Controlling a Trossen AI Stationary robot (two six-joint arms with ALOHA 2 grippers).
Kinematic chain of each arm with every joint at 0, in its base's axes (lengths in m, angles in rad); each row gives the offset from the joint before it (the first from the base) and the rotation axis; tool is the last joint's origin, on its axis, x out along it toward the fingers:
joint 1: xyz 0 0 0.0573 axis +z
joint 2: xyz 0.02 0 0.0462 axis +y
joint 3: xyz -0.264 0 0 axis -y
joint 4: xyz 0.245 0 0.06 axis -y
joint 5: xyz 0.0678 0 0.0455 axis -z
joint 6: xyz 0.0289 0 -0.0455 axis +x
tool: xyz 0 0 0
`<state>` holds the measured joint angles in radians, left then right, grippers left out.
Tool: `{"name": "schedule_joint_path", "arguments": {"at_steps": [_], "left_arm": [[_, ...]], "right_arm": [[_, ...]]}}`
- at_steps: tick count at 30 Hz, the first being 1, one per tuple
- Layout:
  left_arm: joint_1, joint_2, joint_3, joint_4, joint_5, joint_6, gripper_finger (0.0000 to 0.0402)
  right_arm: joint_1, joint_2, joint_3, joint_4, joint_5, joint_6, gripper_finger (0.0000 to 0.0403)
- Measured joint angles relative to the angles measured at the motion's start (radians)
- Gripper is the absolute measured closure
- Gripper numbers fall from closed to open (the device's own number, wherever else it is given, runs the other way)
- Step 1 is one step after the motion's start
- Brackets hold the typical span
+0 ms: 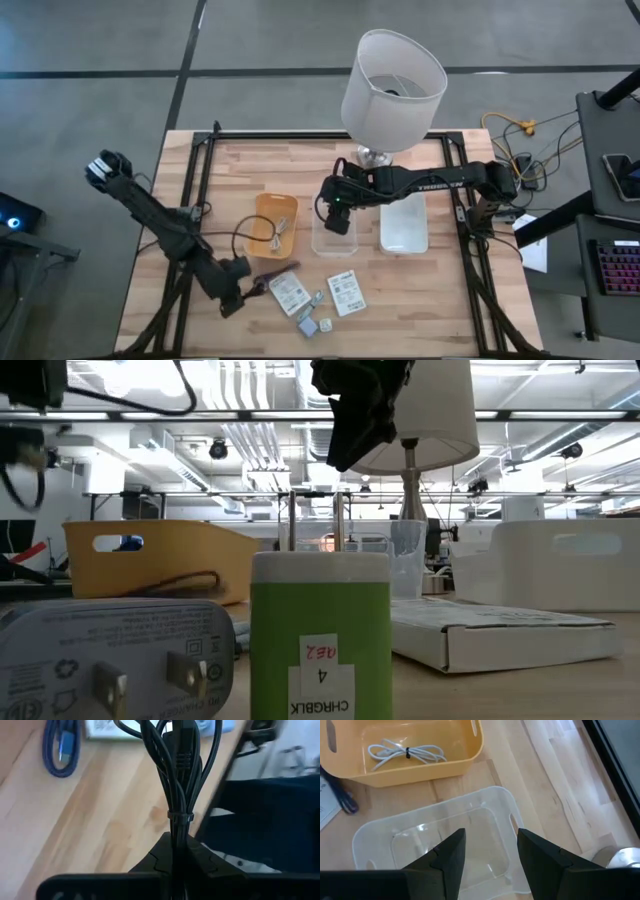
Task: Pick and place items into bin
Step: Put the black charger cable into the yellow bin
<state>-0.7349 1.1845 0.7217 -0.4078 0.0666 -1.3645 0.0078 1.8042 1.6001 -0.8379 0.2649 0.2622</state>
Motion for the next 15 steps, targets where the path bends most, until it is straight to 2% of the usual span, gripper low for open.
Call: {"name": "schedule_joint_path", "arguments": {"at_steps": [2,6,10,13,15], "left_arm": [[0.0,0.027,0.028,0.005,-0.018,0.027,0.0399],[0.016,-0.022,0.065,0.007,-0.162,0.019,0.0399],[0.08,-0.162,0.042,-0.003,-0.338,-0.125,0.0399],[0.159,-0.247,0.0,0.003,-0.419,-0.246,0.0399],[0.212,-0.28,-0.03,0.008,-0.443,-0.261,0.0399]], "right_arm": [[-0.002,0.0,0.0,0.001,0.0,-0.002,0.0236],[-0.004,0.0,0.0,0.004,-0.001,-0.019,0.0236],[-0.011,0.0,0.0,0.005,-0.003,0.015,0.0236],[-0.018,0.0,0.0,0.005,-0.003,0.068,0.0236],[-0.021,0.0,0.0,0.005,-0.002,0.101,0.0236]]}}
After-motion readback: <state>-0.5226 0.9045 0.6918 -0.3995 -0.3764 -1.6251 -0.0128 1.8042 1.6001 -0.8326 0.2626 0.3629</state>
